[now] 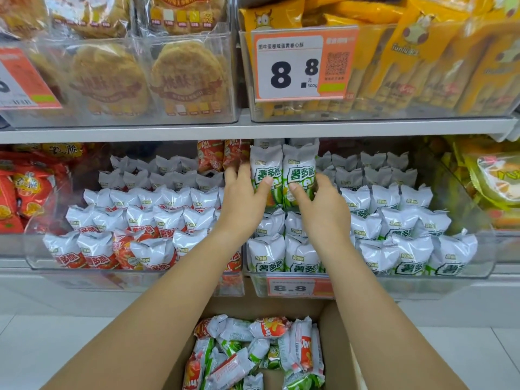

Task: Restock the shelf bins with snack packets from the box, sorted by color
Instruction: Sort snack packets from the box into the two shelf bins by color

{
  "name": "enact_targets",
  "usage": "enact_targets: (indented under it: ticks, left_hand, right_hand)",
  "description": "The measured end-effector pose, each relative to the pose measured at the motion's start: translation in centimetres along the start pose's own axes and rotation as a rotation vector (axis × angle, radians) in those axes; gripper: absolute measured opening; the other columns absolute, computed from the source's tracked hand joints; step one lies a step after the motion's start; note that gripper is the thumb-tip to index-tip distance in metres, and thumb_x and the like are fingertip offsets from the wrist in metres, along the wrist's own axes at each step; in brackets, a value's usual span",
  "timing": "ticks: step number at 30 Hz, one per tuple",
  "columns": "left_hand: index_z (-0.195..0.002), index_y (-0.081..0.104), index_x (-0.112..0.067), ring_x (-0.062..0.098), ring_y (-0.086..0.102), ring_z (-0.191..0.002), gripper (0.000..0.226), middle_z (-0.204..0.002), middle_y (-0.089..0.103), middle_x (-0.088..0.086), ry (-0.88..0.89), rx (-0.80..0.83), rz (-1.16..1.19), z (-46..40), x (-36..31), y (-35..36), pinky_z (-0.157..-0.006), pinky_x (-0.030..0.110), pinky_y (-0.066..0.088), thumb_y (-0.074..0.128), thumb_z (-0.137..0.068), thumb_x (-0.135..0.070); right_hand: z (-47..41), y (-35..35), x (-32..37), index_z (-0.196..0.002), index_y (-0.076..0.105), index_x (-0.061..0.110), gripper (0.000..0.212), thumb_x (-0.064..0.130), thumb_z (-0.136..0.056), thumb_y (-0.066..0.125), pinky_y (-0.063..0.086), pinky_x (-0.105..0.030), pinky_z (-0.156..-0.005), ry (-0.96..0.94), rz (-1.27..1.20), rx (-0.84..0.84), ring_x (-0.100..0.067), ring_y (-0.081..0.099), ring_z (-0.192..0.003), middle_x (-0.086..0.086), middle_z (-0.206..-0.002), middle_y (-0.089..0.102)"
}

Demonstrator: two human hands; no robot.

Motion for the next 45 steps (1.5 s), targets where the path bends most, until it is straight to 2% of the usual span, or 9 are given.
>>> enact_targets:
  ticks: [6, 12, 19, 24, 27, 32, 35, 39, 45]
  left_hand:
    - [-0.133, 0.045, -0.009, 0.024, 0.043, -0.122, 0.042, -0.13, 0.046, 0.01, -0.052, 0.048, -0.006, 0.3, 0.3, 0.0, -0.097, 0.033, 0.037, 0.049, -0.098, -0.032]
    - [-0.153, 0.015, -0.022, 0.011, 0.024, -0.142, 0.065, -0.157, 0.022, -0.004, -0.064, 0.017, 0.193, 3.3, -0.1, -1.6, -0.112, 0.026, 0.021, 0.045, -0.098, -0.042]
    - [-0.137, 0.04, -0.032, -0.002, 0.055, -0.1, 0.044, -0.119, 0.055, -0.02, 0.032, -0.019, 0.231, 13.0, 3.2, -5.6, -0.084, 0.02, 0.048, 0.047, -0.093, -0.038]
    - [-0.115, 0.063, -0.024, 0.005, 0.058, -0.092, 0.027, -0.095, 0.067, -0.013, 0.101, 0.101, -0.036, 19.7, 7.2, -7.3, -0.081, 0.021, 0.045, 0.047, -0.094, -0.029]
    - [-0.115, 0.062, -0.022, 0.012, 0.062, -0.089, 0.027, -0.097, 0.067, -0.009, -0.065, 0.415, -0.154, 22.2, 11.2, -6.1, -0.079, 0.031, 0.05, 0.048, -0.094, -0.032]
    - [-0.105, 0.055, -0.015, 0.023, 0.054, -0.091, 0.024, -0.109, 0.06, 0.01, -0.409, 1.237, -0.564, 26.8, 20.0, -2.0, -0.074, 0.031, 0.042, 0.045, -0.097, -0.035]
    - [-0.089, 0.047, -0.015, 0.021, 0.048, -0.082, 0.018, -0.097, 0.054, 0.011, -0.508, 1.285, -0.573, 28.8, 23.4, -0.1, -0.061, 0.03, 0.033, 0.042, -0.099, -0.03]
    - [-0.117, 0.051, -0.015, 0.024, 0.056, -0.096, 0.025, -0.115, 0.058, 0.008, -0.567, 1.297, -0.615, 31.1, 27.5, 2.2, -0.076, 0.03, 0.045, 0.044, -0.097, -0.03]
    - [-0.123, 0.055, -0.016, 0.027, 0.054, -0.113, 0.037, -0.124, 0.058, 0.01, -0.631, 1.394, -0.631, 34.4, 31.3, 4.7, -0.092, 0.034, 0.045, 0.052, -0.094, -0.04]
  right_hand:
    - [0.5, -0.5, 0.0, -0.12, 0.053, 0.017, 0.047, 0.054, -0.093, 0.048, 0.048, -0.036, -0.073, -0.071, 0.005, 0.04, -0.028, 0.06, -0.097, -0.005, -0.104, 0.065]
    - [2.1, -1.8, 0.6, -0.15, 0.024, 0.017, 0.071, 0.052, -0.094, 0.049, 0.042, -0.037, -0.092, -0.028, -0.165, -0.007, -0.024, 0.05, -0.124, -0.005, -0.141, 0.048]
    - [7.7, -3.5, 1.8, -0.112, 0.062, 0.017, 0.023, 0.03, -0.097, 0.05, 0.05, -0.037, -0.07, -0.353, -0.207, -0.139, -0.016, 0.062, -0.078, 0.004, -0.087, 0.066]
    - [13.9, -1.5, 2.6, -0.093, 0.069, 0.016, 0.035, 0.037, -0.093, 0.041, 0.048, -0.034, -0.052, -0.75, 0.061, 0.124, -0.025, 0.064, -0.06, 0.001, -0.066, 0.065]
    - [17.1, 2.3, 0.8, -0.099, 0.065, 0.018, 0.035, 0.036, -0.096, 0.035, 0.044, -0.032, -0.051, -0.929, 0.413, 0.425, -0.027, 0.064, -0.065, -0.002, -0.076, 0.065]
    - [19.9, 9.9, -10.1, -0.122, 0.053, 0.012, 0.035, 0.036, -0.099, 0.042, 0.041, -0.032, -0.079, -0.354, 0.801, 1.052, -0.031, 0.056, -0.112, -0.011, -0.122, 0.059]
    - [22.5, 13.0, -17.9, -0.118, 0.058, 0.007, 0.032, 0.029, -0.099, 0.045, 0.046, -0.032, -0.085, -0.106, 0.886, 1.256, -0.028, 0.057, -0.106, -0.012, -0.118, 0.059]
    - [27.2, 15.5, -26.1, -0.128, 0.053, 0.008, 0.034, 0.023, -0.099, 0.043, 0.045, -0.03, -0.083, 0.166, 0.898, 1.411, -0.027, 0.056, -0.117, -0.011, -0.132, 0.055]
    - [29.9, 18.4, -31.8, -0.143, 0.031, 0.003, 0.061, 0.022, -0.092, 0.058, 0.046, -0.032, -0.091, 0.731, 0.574, 1.179, -0.034, 0.052, -0.123, -0.018, -0.136, 0.051]
Point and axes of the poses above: each hand's wrist, its own z-axis away from the middle knuckle, its own y-axis out of the palm, x = y × z, the point moved 3 cm from there along -z, towards the middle knuckle
